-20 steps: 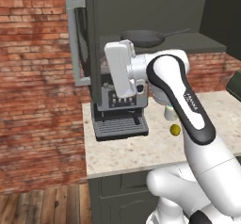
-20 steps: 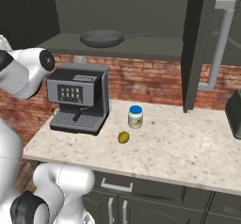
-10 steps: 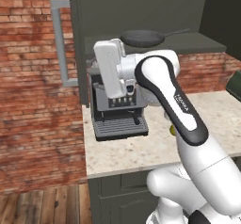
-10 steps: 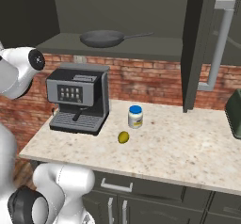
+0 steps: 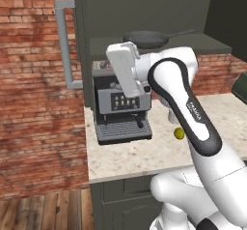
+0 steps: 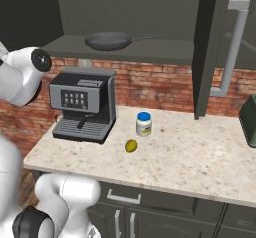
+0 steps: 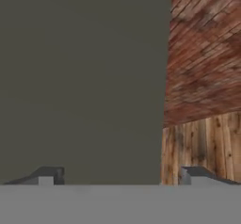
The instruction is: Pick the pan from the cabinet and place it on the stove. Then turn on the stove burner for the pan.
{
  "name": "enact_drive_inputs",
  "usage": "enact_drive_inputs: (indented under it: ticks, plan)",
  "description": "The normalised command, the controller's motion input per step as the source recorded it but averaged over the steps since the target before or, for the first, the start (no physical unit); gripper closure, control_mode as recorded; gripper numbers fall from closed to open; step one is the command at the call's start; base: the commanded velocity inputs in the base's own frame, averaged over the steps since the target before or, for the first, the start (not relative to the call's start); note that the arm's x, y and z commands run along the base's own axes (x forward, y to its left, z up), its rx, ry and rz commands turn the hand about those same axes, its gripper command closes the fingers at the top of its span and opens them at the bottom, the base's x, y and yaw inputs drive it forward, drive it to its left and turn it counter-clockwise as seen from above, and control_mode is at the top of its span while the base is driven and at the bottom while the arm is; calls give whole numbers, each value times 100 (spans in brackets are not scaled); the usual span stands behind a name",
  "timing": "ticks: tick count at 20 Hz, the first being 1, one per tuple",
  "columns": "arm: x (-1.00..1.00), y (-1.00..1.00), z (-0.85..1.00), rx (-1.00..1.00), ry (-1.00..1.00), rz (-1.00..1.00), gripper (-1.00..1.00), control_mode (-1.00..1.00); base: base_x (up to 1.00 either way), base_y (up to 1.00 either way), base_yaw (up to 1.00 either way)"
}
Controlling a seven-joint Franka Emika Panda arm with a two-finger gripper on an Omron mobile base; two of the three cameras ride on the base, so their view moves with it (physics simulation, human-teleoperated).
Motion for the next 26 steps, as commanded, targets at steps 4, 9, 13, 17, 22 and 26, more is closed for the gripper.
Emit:
enact_drive_inputs:
  ticks: [4,9,13,17,22,26]
  plan:
    - [-14,-66,6,-14,-10,-21,-100,-100,0,0,0]
    - [-13,-77,9,-7,-7,-31,-100,-100,0,0,0]
    - [-3,-73,7,-6,-1,-38,-100,-100,0,0,0]
    - [0,-68,12,-6,0,-41,-100,-100,0,0,0]
    - [0,-69,19,-8,1,-40,-100,-100,0,0,0]
    - [6,-68,15,-6,0,-36,-100,-100,0,0,0]
